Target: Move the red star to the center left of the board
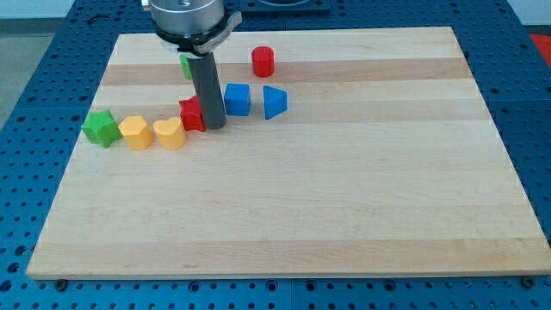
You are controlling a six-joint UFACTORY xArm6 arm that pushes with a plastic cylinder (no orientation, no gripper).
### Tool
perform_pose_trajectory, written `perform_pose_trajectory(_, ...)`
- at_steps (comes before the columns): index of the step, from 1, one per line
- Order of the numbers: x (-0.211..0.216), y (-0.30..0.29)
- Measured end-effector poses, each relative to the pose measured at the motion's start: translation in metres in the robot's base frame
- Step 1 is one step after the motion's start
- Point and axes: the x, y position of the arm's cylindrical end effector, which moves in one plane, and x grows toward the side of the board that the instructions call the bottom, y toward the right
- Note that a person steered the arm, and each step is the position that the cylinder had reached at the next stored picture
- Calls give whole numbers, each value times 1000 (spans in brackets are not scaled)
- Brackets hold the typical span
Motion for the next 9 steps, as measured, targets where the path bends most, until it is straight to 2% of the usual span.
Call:
perform_pose_trajectory(3, -14, -5)
perform_pose_trajectory(6, -21, -66)
perform_pose_trajectory(9, -44, -77)
